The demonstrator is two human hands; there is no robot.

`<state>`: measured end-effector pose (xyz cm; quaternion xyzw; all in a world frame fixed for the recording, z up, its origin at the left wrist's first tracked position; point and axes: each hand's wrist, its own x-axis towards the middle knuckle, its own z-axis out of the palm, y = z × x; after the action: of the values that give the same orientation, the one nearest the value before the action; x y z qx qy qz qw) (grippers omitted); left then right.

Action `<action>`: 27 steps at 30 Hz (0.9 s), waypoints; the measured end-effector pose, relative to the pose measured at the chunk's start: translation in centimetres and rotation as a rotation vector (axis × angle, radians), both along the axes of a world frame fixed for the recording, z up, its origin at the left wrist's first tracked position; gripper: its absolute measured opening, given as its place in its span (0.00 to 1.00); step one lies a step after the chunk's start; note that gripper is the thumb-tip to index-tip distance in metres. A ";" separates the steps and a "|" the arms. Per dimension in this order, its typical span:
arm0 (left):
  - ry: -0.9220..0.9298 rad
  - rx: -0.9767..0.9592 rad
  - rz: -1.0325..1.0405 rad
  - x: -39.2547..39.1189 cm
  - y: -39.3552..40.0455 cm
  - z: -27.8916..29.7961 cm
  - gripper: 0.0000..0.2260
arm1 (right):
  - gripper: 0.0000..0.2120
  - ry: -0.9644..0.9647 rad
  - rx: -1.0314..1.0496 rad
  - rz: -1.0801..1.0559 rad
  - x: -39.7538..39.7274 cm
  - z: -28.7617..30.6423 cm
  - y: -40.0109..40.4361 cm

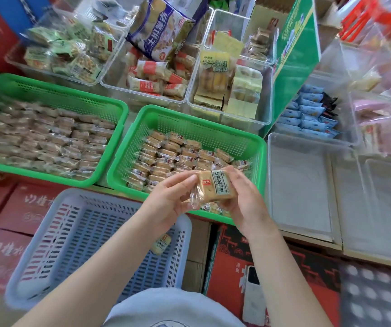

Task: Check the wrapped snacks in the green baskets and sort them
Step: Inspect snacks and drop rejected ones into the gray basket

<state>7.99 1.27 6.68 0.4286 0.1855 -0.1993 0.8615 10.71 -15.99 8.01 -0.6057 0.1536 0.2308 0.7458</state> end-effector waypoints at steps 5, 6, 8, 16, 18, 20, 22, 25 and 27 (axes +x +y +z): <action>-0.045 -0.008 0.011 -1.7 -0.1 1.5 0.14 | 0.12 0.021 0.261 -0.137 -2.1 0.9 0.6; -0.044 0.002 0.028 -1.9 0.0 1.6 0.13 | 0.09 0.028 0.311 -0.168 -2.3 1.0 0.6; -0.019 0.067 0.075 -2.4 0.1 1.8 0.10 | 0.06 0.030 0.379 -0.223 -2.7 1.3 0.7; 0.072 0.360 0.258 -3.7 0.0 1.2 0.05 | 0.03 -0.408 -0.300 -0.209 -4.3 1.1 1.0; 0.037 0.467 0.257 -3.8 0.2 0.8 0.04 | 0.02 -0.675 -0.651 -0.169 -4.4 0.3 0.6; 0.018 0.549 0.247 -3.9 0.6 0.5 0.03 | 0.03 -0.847 -0.860 -0.136 -4.4 -0.5 0.3; 0.019 0.583 0.233 -3.9 0.9 0.3 0.02 | 0.06 -0.876 -0.935 -0.139 -4.2 -0.9 0.1; 0.013 0.540 0.157 -3.7 1.1 0.4 0.02 | 0.09 -0.785 -0.873 -0.151 -3.9 -1.1 0.0; -0.018 0.469 0.110 -3.7 0.8 0.7 0.03 | 0.10 -0.702 -0.808 -0.139 -3.8 -1.1 0.0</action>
<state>4.26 2.09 7.35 0.6079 0.2422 -0.0999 0.7495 6.87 -15.99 6.95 -0.8736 0.0113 -0.1128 0.4733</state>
